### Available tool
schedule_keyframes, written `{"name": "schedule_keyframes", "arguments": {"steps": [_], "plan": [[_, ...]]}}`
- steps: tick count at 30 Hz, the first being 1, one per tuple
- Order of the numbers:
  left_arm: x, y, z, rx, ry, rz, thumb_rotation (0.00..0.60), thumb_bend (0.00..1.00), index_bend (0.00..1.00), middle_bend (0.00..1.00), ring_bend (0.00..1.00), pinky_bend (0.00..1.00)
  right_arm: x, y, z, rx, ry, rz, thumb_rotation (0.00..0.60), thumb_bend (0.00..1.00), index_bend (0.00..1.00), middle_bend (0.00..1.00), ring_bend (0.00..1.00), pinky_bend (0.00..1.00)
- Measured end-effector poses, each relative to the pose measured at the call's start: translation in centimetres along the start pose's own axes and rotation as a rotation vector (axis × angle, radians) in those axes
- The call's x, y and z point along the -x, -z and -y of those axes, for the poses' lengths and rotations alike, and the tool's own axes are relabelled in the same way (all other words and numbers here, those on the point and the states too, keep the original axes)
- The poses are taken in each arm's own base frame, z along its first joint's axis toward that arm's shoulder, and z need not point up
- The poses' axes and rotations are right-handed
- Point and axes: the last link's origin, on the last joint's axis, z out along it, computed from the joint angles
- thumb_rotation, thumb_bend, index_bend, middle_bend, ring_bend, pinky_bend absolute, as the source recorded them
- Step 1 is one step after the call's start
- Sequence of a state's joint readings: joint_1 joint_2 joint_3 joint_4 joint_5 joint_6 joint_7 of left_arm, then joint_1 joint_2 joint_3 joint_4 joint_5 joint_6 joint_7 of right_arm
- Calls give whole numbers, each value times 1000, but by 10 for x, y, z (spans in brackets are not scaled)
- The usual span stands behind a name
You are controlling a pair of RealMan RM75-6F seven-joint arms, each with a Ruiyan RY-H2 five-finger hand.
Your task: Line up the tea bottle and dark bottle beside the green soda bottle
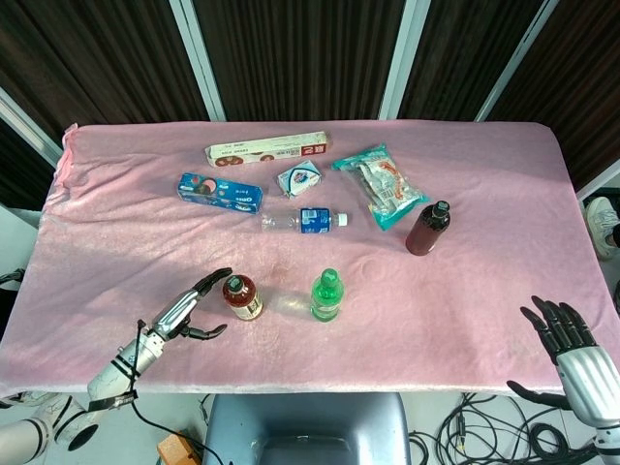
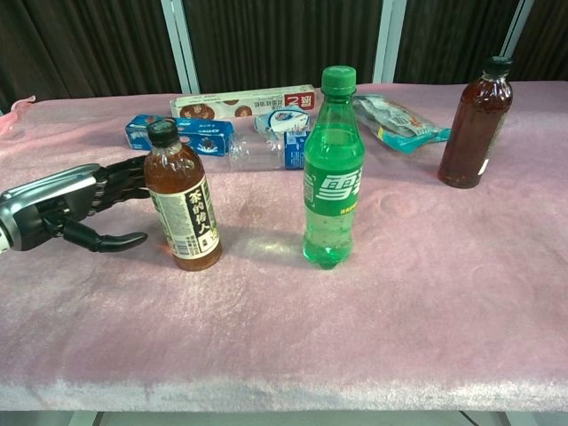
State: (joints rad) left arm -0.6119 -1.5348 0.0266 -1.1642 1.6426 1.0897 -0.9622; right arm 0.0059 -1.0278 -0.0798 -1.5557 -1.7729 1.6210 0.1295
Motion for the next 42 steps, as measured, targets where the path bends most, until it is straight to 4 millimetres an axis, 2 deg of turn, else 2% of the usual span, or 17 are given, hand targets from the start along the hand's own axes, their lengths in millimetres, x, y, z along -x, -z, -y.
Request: {"name": "schedule_keyframes", "arguments": {"steps": [13,17,18,20,22,25,27,37,42], "plan": [[5,-20,-7,9,85,16,600,301,0,4,1,123,-1,-1,-2,15,3,-3,600,190,0,0,0,0],[7,-29,-13,18,122,3,600,301,6,81,27,136,-1,-1,-2,11,1,0,600,190,0,0,0,0],[8,-31,-14,19,132,-5,600,300,27,119,40,141,-1,-1,-2,9,-1,-1,600,190,0,0,0,0],[9,-33,-15,21,138,-14,600,301,149,214,70,149,-2,0,-2,9,-3,-4,600,190,0,0,0,0],[10,-34,-15,18,144,-21,600,302,326,333,115,152,-2,0,-3,11,-5,-8,600,190,0,0,0,0],[11,-36,-14,17,144,-30,600,303,505,505,222,161,-3,1,-3,10,-7,-10,600,190,0,0,0,0],[11,-36,-14,16,138,-38,600,319,587,592,293,174,-3,1,-3,10,-7,-8,600,190,0,0,0,0],[15,-39,-22,33,166,-109,600,485,756,764,406,213,-2,0,-3,11,-4,-2,600,190,0,0,0,0],[20,-37,-37,90,203,-154,600,517,795,810,417,120,-2,-1,-3,11,-5,-4,600,190,0,0,0,0]]}}
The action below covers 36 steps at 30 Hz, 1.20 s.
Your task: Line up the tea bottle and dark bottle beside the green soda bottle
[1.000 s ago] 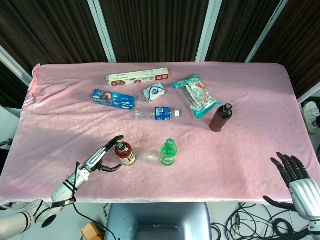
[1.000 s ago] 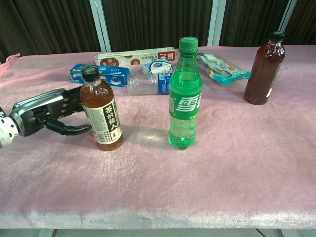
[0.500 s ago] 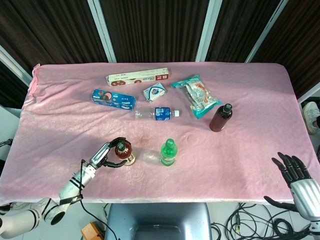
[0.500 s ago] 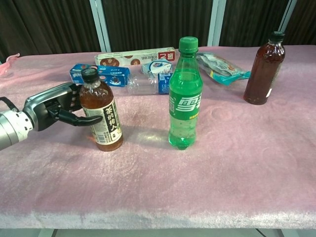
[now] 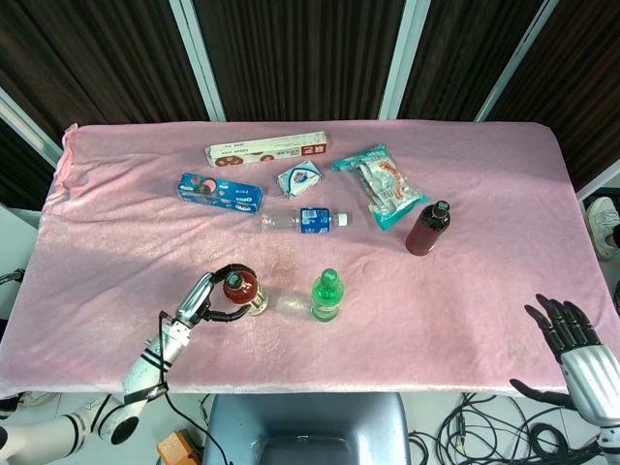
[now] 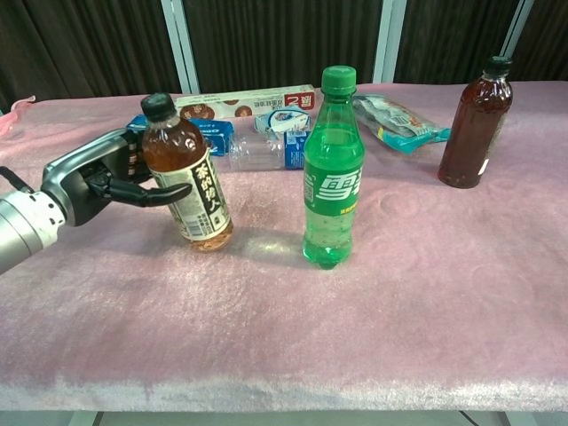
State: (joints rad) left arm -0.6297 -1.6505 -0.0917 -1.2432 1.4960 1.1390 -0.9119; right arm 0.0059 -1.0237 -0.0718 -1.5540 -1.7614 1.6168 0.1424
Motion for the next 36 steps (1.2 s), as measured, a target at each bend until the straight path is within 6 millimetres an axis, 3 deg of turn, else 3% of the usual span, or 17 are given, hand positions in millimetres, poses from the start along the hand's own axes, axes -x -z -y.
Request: {"name": "schedule_keyframes", "arguments": {"steps": [7,16,26,36], "plan": [[33,-10,-17,54,13,-1,600,493,805,813,416,84,0,0,1,-6,0,0,600,190,0,0,0,0],[71,-29,-22,46,-7,30,600,490,805,814,412,75,-3,2,-2,-4,-13,-8,600,191,0,0,0,0],[78,-41,-15,9,7,16,600,491,804,811,410,75,-5,5,-4,-8,-17,-16,600,191,0,0,0,0],[78,-39,-11,4,-19,47,600,494,793,805,402,63,-5,5,-4,-10,-18,-15,600,190,0,0,0,0]]}}
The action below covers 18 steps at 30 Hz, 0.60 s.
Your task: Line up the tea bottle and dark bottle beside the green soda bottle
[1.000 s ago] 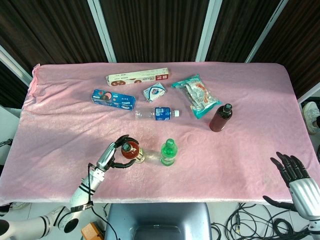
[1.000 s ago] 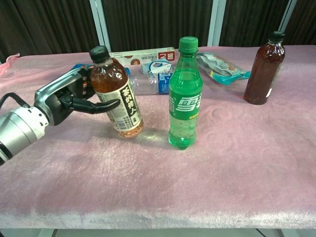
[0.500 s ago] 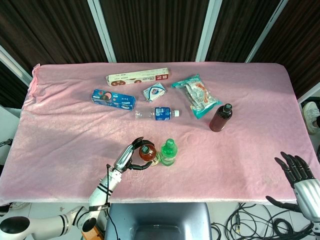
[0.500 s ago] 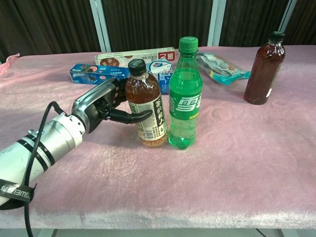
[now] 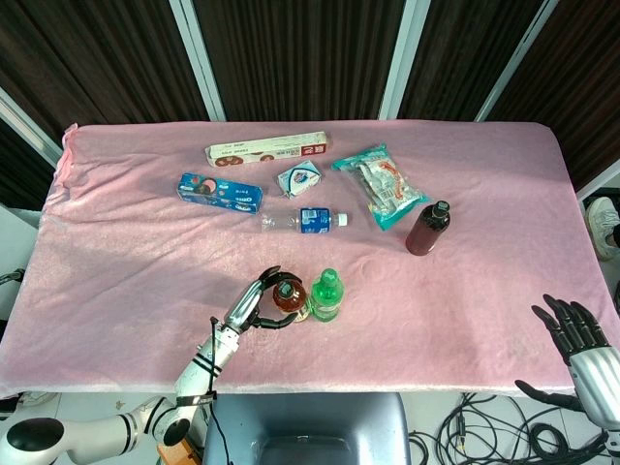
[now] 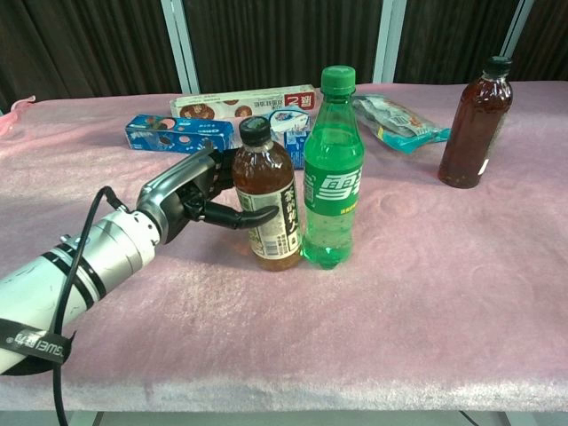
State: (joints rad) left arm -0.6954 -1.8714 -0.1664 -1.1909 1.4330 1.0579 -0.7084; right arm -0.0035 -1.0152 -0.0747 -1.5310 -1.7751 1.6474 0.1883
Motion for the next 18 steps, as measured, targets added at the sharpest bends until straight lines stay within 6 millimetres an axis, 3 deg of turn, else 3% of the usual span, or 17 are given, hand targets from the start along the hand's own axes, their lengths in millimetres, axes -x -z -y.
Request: {"name": "schedule_keyframes", "arguments": {"steps": [5,11,15,18], "plan": [[-1,1,4,-14,2,2,600,484,747,765,392,60,1,-1,1,-3,2,6,600,191,0,0,0,0],[-2,1,6,-7,6,-4,600,425,608,656,326,57,0,-1,1,-2,1,3,600,191,0,0,0,0],[-2,1,6,4,21,-4,600,344,348,549,237,30,0,-1,1,-2,1,1,600,190,0,0,0,0],[-3,2,6,12,36,4,600,304,155,411,141,12,0,-1,1,-5,1,-1,600,190,0,0,0,0]]}}
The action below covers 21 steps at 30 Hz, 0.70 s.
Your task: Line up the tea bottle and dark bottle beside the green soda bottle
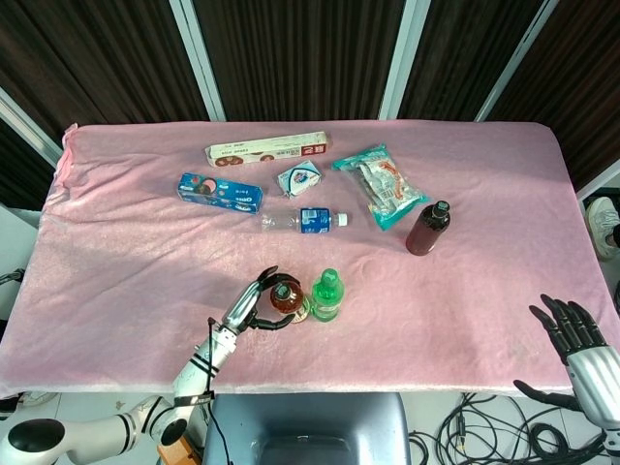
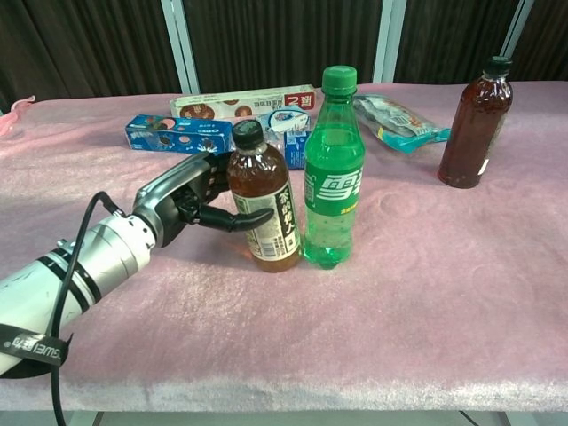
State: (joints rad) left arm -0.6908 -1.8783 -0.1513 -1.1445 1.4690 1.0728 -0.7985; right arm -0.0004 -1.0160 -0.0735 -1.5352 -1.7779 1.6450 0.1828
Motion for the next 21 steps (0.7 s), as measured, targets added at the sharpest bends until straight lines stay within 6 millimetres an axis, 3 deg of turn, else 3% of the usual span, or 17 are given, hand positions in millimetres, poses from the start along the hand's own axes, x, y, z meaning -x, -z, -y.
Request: {"name": "schedule_keyframes", "arguments": {"steps": [8,13,21], "plan": [[-3,4,3,-18,-3,37,600,291,7,184,25,0,1,0,1,-3,2,3,600,190,0,0,0,0],[-5,8,0,-2,-7,39,600,269,0,11,0,0,1,0,1,-1,3,2,600,190,0,0,0,0],[-33,35,-5,50,-69,3,600,264,0,0,0,0,0,-1,-1,8,2,-7,600,191,0,0,0,0]]}}
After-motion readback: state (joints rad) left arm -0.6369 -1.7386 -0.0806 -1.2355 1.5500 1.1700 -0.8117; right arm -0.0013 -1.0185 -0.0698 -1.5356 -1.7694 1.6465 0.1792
